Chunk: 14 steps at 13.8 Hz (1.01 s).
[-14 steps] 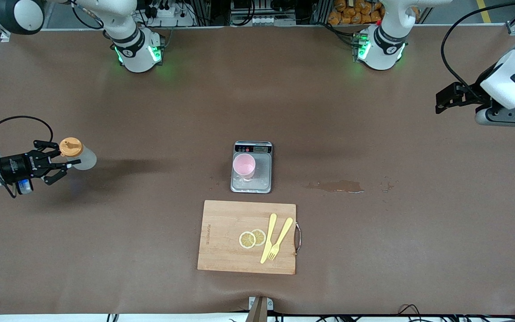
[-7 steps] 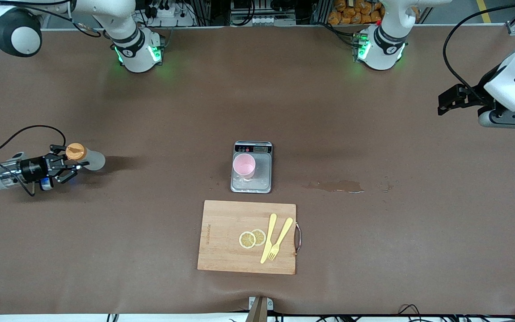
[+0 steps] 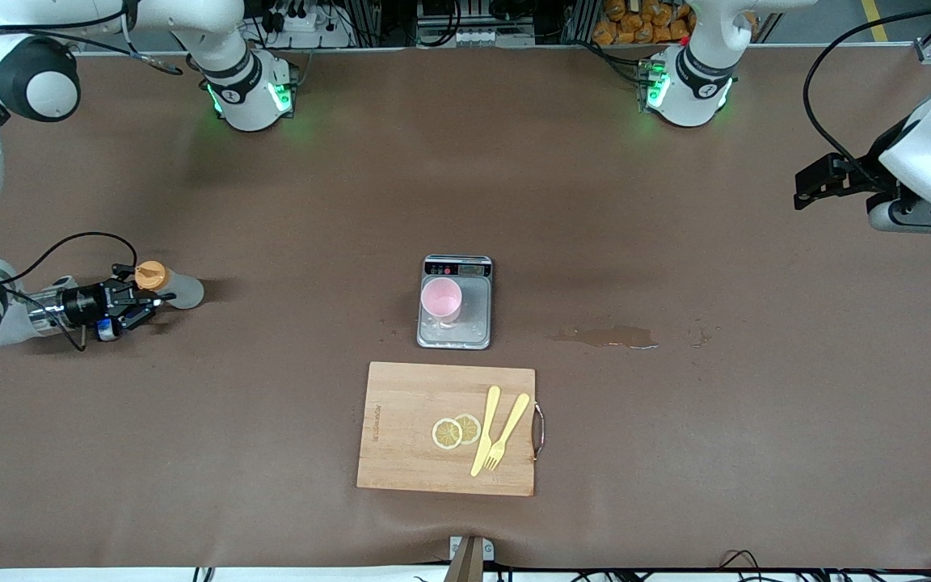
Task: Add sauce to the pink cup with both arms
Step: 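Set the bottle upright on the table and open the right gripper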
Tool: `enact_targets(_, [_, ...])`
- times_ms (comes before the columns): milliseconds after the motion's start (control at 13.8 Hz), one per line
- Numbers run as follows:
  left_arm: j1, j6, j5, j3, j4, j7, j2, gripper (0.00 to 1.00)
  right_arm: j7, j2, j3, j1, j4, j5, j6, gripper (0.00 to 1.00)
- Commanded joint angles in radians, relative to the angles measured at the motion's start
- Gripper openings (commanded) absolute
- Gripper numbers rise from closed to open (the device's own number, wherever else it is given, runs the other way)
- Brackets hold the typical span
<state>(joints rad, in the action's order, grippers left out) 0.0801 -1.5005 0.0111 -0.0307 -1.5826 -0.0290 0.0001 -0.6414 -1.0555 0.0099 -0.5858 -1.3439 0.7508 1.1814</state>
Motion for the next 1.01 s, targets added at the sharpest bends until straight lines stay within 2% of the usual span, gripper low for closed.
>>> enact_targets(0, [-0.003, 0.009, 0.010, 0.000, 0.019, 0.024, 0.002, 1.00, 0.012, -0.011, 0.015, -0.014, 0.014, 0.013, -0.003, 0.77])
enact_targets(72, [-0.002, 0.012, 0.010, -0.002, 0.019, 0.021, -0.003, 1.00, 0.009, -0.008, 0.015, -0.011, 0.020, 0.012, -0.003, 1.00])
enact_targets(579, [-0.002, 0.029, 0.007, -0.009, 0.016, 0.020, -0.014, 1.00, 0.009, 0.061, 0.019, 0.001, 0.152, -0.085, -0.029, 1.00])
enact_targets(796, [0.000, 0.029, 0.004, -0.009, 0.016, 0.021, -0.014, 1.00, 0.009, 0.083, 0.016, -0.003, 0.241, -0.102, -0.095, 1.00])
enact_targets(941, [0.000, 0.029, 0.004, -0.009, 0.016, 0.021, -0.014, 1.00, 0.009, 0.123, 0.021, 0.007, 0.294, -0.160, -0.121, 1.00])
